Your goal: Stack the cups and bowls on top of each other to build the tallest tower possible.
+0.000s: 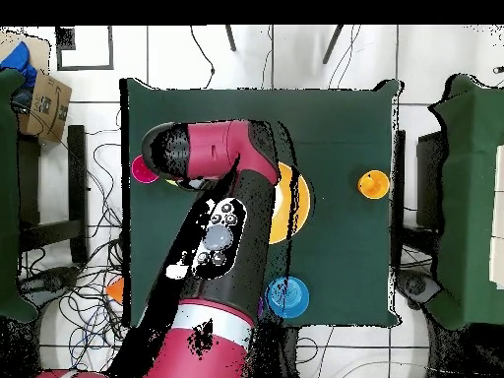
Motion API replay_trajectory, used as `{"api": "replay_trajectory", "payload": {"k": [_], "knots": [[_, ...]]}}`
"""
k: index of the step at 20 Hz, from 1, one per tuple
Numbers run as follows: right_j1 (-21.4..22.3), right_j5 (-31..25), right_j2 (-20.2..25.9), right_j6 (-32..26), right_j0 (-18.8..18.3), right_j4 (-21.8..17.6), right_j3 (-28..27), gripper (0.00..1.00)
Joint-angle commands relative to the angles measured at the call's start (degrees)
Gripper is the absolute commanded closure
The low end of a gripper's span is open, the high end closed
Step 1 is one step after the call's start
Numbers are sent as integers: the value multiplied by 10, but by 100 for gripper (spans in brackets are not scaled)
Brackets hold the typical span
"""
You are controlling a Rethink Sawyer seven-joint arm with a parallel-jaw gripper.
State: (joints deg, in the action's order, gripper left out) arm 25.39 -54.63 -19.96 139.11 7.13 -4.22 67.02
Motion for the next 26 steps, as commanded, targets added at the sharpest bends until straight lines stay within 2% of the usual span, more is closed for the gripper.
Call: {"api": "replay_trajectory", "payload": {"k": [1, 21, 22, 26], "knots": [[-43, 35, 35, 56, 6, -13, 25, 100], [-46, 36, 31, 54, 11, -15, 20, 100], [-44, 42, 35, 50, 9, -14, 23, 0], [-46, 28, 34, 50, 9, -11, 19, 0]]}}
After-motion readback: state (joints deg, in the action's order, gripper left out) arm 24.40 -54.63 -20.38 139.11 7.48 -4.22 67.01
